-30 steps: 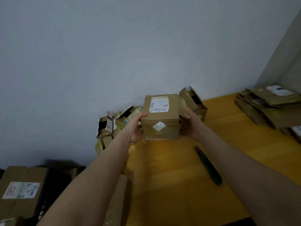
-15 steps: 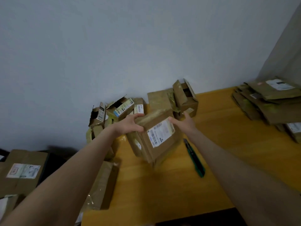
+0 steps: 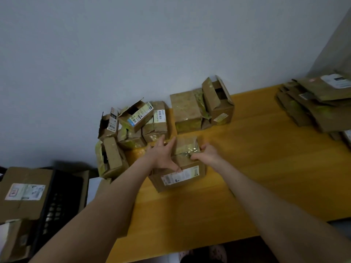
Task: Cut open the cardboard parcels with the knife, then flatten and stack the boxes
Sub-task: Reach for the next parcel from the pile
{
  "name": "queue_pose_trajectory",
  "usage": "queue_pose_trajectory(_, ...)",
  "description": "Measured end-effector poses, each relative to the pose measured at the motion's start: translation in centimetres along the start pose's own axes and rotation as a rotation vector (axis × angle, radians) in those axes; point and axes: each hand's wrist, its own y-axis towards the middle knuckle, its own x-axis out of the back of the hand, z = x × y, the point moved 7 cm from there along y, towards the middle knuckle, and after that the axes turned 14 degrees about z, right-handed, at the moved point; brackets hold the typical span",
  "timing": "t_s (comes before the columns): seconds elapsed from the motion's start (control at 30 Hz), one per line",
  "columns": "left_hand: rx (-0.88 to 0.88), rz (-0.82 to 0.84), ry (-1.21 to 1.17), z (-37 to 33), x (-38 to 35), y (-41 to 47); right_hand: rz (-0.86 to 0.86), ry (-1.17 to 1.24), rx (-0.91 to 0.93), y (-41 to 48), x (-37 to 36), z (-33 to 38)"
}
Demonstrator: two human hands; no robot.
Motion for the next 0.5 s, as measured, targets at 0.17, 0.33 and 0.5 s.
queue_pose_trajectory(0.17, -0.025, -0.009, 0.197, -1.7, 0.2, 1.2, 0.163, 0.124, -0.028, -0.2, 0.2, -1.1)
queue_pose_trajectory(0.33, -0.035, -0.101, 0.15, -0.2, 1.4, 1.1, 0.17, 0.355, -0.02, -0.4, 1.3, -3.3)
queue_pose_trajectory(0.5, -0.024, -0.078, 0.174, -0.4, 0.0, 1.5, -0.303, -0.215, -0.142, 0.4, 2.8, -6.4)
